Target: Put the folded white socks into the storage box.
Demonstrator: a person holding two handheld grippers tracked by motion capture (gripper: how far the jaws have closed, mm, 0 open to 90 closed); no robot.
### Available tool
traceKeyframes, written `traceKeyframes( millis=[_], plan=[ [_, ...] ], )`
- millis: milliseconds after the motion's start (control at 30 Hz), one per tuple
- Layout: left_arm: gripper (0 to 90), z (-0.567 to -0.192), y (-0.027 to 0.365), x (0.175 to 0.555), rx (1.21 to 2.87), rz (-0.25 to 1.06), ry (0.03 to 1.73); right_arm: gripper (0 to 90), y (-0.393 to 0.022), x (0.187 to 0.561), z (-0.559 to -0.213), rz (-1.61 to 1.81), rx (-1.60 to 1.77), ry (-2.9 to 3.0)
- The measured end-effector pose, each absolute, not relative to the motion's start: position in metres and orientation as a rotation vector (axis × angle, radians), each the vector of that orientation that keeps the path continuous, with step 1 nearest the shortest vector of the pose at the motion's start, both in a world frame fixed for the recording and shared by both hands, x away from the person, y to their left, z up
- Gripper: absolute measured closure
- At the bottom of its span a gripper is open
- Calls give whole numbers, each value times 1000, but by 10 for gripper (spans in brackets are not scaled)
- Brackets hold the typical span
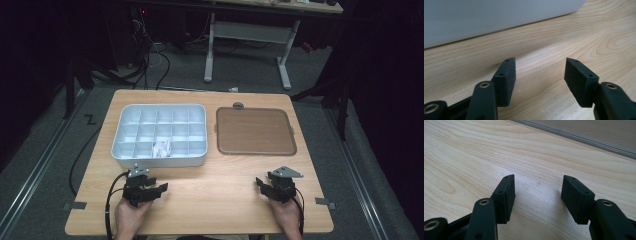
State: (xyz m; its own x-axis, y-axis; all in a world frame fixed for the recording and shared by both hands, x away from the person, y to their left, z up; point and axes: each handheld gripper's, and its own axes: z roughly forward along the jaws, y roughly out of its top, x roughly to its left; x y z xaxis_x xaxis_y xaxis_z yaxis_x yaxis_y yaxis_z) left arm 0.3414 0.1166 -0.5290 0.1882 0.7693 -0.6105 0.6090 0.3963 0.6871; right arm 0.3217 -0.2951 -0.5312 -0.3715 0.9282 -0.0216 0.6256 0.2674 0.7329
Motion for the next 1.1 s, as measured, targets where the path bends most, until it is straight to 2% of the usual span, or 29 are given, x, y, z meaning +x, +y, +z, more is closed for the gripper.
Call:
traceKeyframes(
  millis=[667, 1100],
  plan=[
    [384, -545, 97, 337, 1354, 425, 1371, 451, -295, 322, -531, 895, 1402, 2092],
    [362, -547, 94, 337, 1372, 456, 1356, 450, -295, 322, -531, 895, 1403, 2092]
  ],
)
